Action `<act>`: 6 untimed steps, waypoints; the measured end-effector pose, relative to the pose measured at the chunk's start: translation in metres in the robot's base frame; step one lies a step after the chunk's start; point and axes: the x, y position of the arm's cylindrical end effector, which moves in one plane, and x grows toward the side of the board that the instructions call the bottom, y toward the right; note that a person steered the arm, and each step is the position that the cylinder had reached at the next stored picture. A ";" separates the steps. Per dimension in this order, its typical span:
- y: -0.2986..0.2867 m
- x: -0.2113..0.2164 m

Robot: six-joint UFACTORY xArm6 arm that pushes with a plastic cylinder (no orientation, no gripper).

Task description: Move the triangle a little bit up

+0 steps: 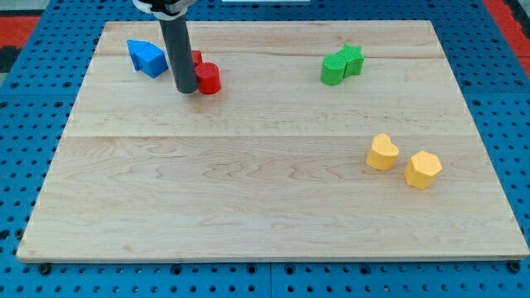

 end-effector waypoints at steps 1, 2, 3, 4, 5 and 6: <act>-0.030 0.041; -0.051 0.048; -0.090 0.012; -0.100 -0.007; -0.100 -0.016; -0.100 -0.033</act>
